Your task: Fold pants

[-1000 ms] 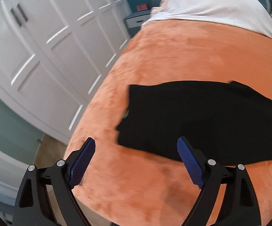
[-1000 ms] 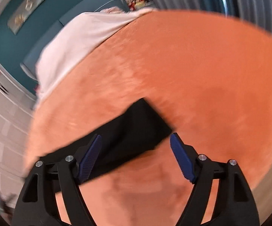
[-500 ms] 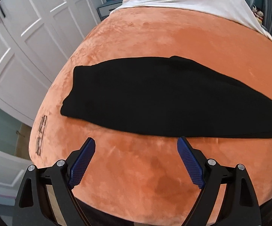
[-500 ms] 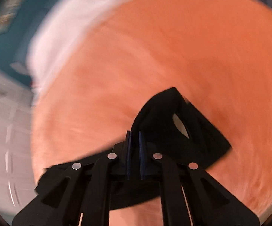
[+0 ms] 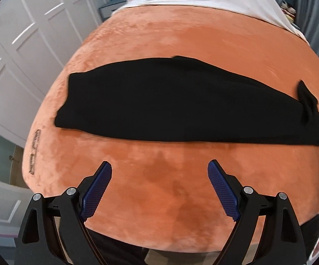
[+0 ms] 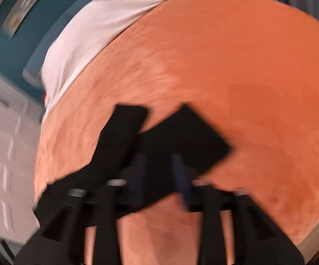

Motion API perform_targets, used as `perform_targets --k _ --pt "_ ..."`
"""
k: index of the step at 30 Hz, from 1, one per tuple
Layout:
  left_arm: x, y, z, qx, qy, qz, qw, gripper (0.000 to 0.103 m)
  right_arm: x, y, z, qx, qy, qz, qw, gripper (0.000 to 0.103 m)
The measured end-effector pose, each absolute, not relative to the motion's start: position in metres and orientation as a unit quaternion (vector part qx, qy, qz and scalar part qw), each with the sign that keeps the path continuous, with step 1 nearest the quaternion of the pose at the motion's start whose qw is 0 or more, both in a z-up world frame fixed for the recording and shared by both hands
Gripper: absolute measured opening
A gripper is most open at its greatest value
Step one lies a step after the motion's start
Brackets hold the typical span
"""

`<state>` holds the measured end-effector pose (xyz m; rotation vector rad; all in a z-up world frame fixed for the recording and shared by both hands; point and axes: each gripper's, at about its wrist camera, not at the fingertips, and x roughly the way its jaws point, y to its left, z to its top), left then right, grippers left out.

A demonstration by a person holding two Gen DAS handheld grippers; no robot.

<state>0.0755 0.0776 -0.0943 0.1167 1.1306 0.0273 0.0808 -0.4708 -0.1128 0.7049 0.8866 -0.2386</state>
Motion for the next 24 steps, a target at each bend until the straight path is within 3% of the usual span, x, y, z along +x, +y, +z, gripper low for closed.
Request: perform_targets --k 1,6,10,11,12,13,14,17,21,23,24 --pt "0.076 0.070 -0.094 0.060 0.535 0.006 0.843 0.086 0.106 -0.453 -0.108 0.310 0.433 -0.105 0.840 0.072" --pt "0.069 0.046 -0.084 0.067 0.524 -0.020 0.849 0.086 0.209 -0.365 -0.103 0.156 0.487 -0.107 0.852 0.076" --pt "0.063 0.037 -0.082 0.071 0.523 -0.038 0.848 0.086 0.283 -0.317 -0.144 0.037 0.565 -0.153 0.810 0.083" --pt "0.063 0.036 -0.082 0.071 0.525 -0.038 0.847 0.086 0.295 -0.311 -0.160 -0.004 0.581 -0.178 0.794 0.079" --pt "0.064 0.036 -0.083 0.071 0.526 -0.040 0.847 0.086 0.300 -0.309 -0.169 -0.034 0.591 -0.193 0.782 0.043" --pt "0.066 0.038 -0.083 0.070 0.527 -0.040 0.846 0.086 0.304 -0.308 -0.181 -0.056 0.602 -0.200 0.771 0.025" --pt "0.067 0.039 -0.083 0.068 0.527 -0.038 0.847 0.086 0.304 -0.312 -0.189 -0.052 0.614 -0.200 0.762 0.014" --pt "0.074 0.043 -0.082 0.062 0.521 -0.049 0.850 0.086 0.282 -0.338 -0.161 0.050 0.569 -0.172 0.802 0.009" --pt "0.092 0.036 -0.090 0.056 0.516 -0.069 0.852 0.086 0.169 -0.410 -0.080 0.248 0.377 -0.088 0.888 0.010" --pt "0.109 0.021 -0.104 0.047 0.525 -0.089 0.845 0.086 0.103 -0.453 -0.089 0.335 0.340 -0.066 0.876 0.014" --pt "0.116 0.014 -0.110 0.040 0.528 -0.098 0.842 0.086 0.085 -0.466 -0.105 0.347 0.347 -0.074 0.868 0.021"
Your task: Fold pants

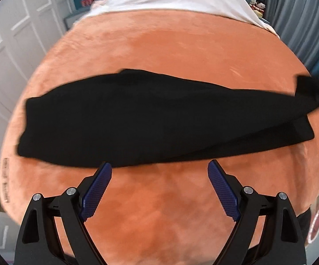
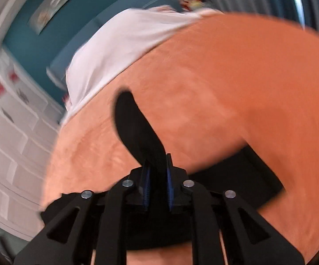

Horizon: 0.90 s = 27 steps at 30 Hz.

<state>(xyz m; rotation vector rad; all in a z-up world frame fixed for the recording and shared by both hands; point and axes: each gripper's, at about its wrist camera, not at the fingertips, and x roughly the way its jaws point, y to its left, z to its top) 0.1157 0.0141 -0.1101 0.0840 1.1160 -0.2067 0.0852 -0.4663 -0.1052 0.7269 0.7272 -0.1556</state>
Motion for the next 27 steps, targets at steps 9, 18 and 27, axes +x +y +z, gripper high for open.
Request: perform_targets --k 9,18,27 --pt "0.183 -0.100 -0.160 0.034 0.580 -0.139 0.802 0.086 0.013 -0.517 -0.159 0.375 0.373 -0.131 0.838 0.065" --pt "0.271 -0.165 -0.160 0.171 0.575 -0.120 0.791 0.086 0.137 -0.490 -0.138 0.130 0.475 -0.062 0.868 0.080" --pt "0.281 -0.144 -0.172 0.211 0.553 -0.112 0.798 0.086 0.123 -0.465 -0.119 0.037 0.454 -0.053 0.889 0.008"
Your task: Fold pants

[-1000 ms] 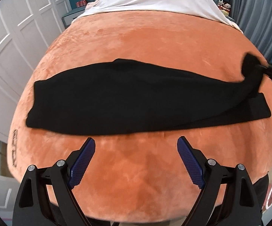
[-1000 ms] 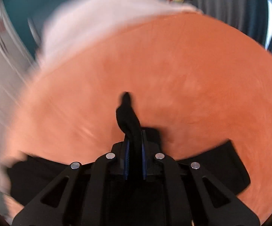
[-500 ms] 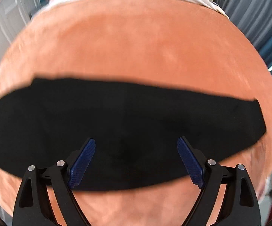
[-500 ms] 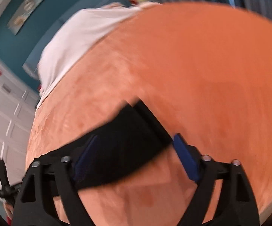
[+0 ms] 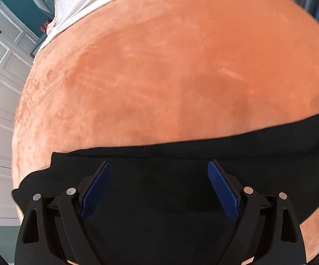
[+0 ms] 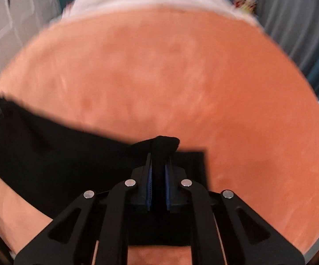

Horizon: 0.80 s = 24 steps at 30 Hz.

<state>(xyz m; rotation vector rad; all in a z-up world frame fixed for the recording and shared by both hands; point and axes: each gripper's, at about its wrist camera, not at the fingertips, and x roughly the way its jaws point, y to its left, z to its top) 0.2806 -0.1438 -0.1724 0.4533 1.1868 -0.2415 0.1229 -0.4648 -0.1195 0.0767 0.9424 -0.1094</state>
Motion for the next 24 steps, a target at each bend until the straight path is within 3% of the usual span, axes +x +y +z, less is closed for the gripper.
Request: perform_targets --k 2,4,5,6,7,9,11,14,18,20,24 --pt "0.279 -0.141 -0.168 0.196 0.538 -0.131 0.810 0.086 0.112 -0.493 -0.106 0.099 0.403 -0.076 0.907 0.007" --pt "0.277 -0.145 -0.171 0.192 0.532 -0.143 0.812 0.086 0.114 -0.512 -0.127 0.120 0.419 -0.108 0.893 0.009" --pt "0.276 -0.146 -0.178 0.189 0.543 -0.158 0.803 0.086 0.122 -0.516 -0.147 0.123 0.454 -0.109 0.876 0.013" --pt "0.277 -0.148 -0.184 0.190 0.554 -0.165 0.794 0.086 0.130 -0.518 -0.175 0.124 0.508 -0.113 0.845 0.026" --pt "0.276 -0.148 -0.190 0.195 0.565 -0.169 0.783 0.086 0.128 -0.517 -0.178 0.121 0.504 -0.124 0.846 0.027" --pt "0.271 -0.150 -0.200 0.206 0.572 -0.171 0.775 0.086 0.120 -0.510 -0.153 0.124 0.455 -0.143 0.870 0.027" --pt "0.273 -0.150 -0.211 0.209 0.582 -0.168 0.767 0.087 0.118 -0.497 -0.127 0.131 0.417 -0.140 0.889 0.037" --pt "0.283 -0.149 -0.225 0.185 0.599 -0.163 0.762 0.092 0.145 -0.456 -0.120 0.134 0.437 -0.050 0.888 0.036" --pt "0.294 -0.133 -0.209 0.125 0.605 -0.164 0.769 0.088 0.185 -0.412 -0.175 0.063 0.525 -0.039 0.848 0.034" --pt "0.287 -0.114 -0.191 0.112 0.591 -0.164 0.782 0.090 0.176 -0.421 -0.171 0.117 0.500 -0.059 0.856 0.036" --pt "0.264 -0.068 -0.179 0.133 0.561 -0.140 0.805 0.090 0.159 -0.393 -0.150 0.122 0.478 -0.022 0.869 0.037"
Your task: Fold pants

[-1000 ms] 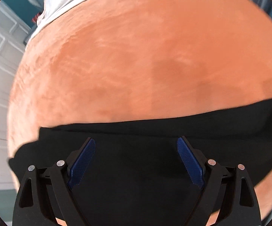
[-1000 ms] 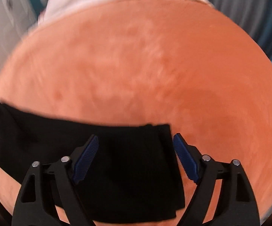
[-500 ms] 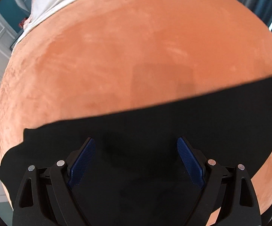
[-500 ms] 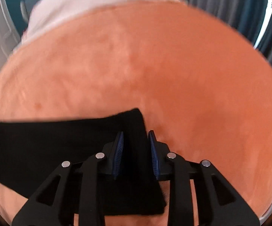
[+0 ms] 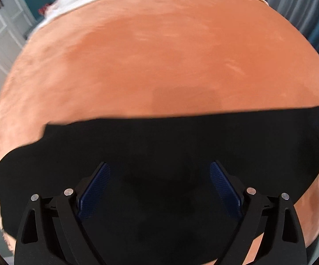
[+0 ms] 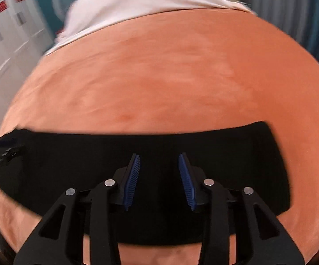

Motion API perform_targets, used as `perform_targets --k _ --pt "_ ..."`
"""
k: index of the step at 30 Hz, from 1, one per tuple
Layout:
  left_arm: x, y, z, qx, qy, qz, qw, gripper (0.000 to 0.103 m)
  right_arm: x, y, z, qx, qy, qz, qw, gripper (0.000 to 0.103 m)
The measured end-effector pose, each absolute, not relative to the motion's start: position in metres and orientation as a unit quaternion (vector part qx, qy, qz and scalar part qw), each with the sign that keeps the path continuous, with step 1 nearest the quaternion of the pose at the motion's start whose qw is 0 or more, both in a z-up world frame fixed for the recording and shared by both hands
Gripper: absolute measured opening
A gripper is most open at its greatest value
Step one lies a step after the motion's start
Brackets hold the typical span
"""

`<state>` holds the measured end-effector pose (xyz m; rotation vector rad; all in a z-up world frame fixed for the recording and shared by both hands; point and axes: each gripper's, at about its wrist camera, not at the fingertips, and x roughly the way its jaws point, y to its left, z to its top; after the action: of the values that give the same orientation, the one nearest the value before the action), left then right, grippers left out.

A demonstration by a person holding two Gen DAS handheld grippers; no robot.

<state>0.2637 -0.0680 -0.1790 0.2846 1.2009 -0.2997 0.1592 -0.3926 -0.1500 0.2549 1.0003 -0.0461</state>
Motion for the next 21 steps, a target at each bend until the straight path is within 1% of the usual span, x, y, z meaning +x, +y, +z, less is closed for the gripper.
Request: perform_targets --k 3,6,8,9,10,11,13,15,18,19,20,21 --pt "0.245 -0.012 -0.180 0.097 0.566 -0.109 0.811 0.090 0.176 -0.350 -0.150 0.140 0.497 0.044 0.855 0.037" --pt "0.233 0.040 -0.184 0.073 0.574 -0.065 0.813 0.090 0.227 -0.285 -0.137 0.157 0.496 0.131 0.844 0.037" --pt "0.233 0.072 -0.196 0.057 0.593 -0.040 0.802 0.090 0.267 -0.231 -0.128 0.155 0.493 0.186 0.836 0.037" --pt "0.235 0.087 -0.208 0.047 0.616 -0.029 0.786 0.090 0.288 -0.203 -0.125 0.147 0.495 0.200 0.833 0.037" --pt "0.237 0.098 -0.218 0.032 0.631 -0.031 0.775 0.093 0.293 -0.184 -0.119 0.138 0.498 0.212 0.830 0.037" --pt "0.237 0.101 -0.219 0.022 0.627 -0.039 0.778 0.093 0.312 -0.157 -0.120 0.128 0.504 0.227 0.824 0.037" --pt "0.237 0.098 -0.215 0.038 0.619 -0.045 0.783 0.093 0.349 -0.102 -0.124 0.106 0.524 0.249 0.808 0.037" --pt "0.239 0.092 -0.216 0.061 0.614 -0.045 0.785 0.095 0.374 -0.054 -0.134 0.053 0.546 0.250 0.798 0.037" --pt "0.241 0.093 -0.216 0.059 0.611 -0.049 0.788 0.097 0.378 -0.001 -0.158 -0.020 0.576 0.244 0.780 0.036" --pt "0.246 0.098 -0.217 0.056 0.610 -0.052 0.789 0.098 0.382 0.013 -0.169 -0.045 0.583 0.241 0.774 0.031" --pt "0.248 0.099 -0.217 0.055 0.609 -0.055 0.789 0.098 0.376 0.028 -0.178 -0.070 0.586 0.237 0.771 0.018" --pt "0.251 0.101 -0.215 0.052 0.606 -0.058 0.791 0.098 0.371 0.028 -0.183 -0.085 0.582 0.234 0.774 0.013"
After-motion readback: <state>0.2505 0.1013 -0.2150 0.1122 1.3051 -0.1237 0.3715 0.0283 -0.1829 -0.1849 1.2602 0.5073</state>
